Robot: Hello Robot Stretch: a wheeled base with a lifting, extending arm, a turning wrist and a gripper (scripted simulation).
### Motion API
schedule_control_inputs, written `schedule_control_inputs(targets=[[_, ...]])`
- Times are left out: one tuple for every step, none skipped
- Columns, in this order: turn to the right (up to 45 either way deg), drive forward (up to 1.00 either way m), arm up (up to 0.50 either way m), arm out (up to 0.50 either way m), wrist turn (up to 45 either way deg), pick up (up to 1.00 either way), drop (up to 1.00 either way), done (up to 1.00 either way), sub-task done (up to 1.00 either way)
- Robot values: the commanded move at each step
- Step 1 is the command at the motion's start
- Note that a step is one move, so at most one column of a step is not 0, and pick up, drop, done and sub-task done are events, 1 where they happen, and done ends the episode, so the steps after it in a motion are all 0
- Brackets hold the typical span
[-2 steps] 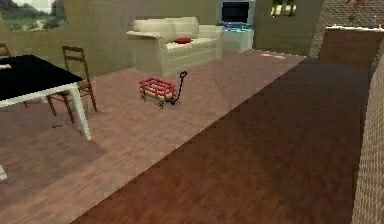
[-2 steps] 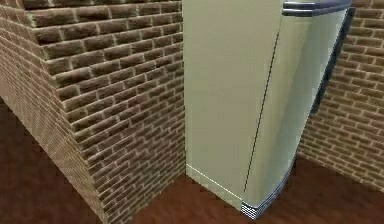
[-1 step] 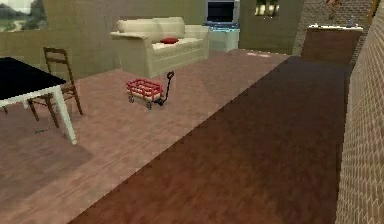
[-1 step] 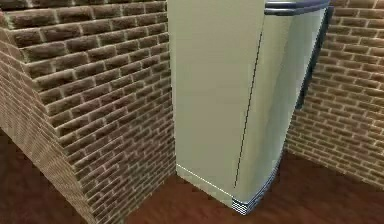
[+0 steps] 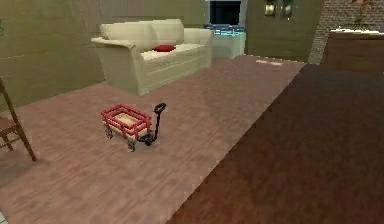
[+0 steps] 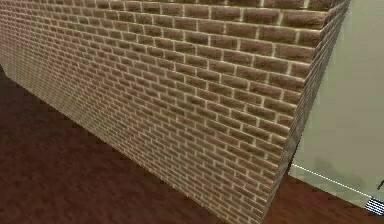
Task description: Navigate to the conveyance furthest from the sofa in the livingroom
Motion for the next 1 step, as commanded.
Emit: schedule_control_inputs(targets=[[3.0, 0.0, 0.0, 0.0, 0.0, 0.0, 0.0, 0.0, 0.0]])
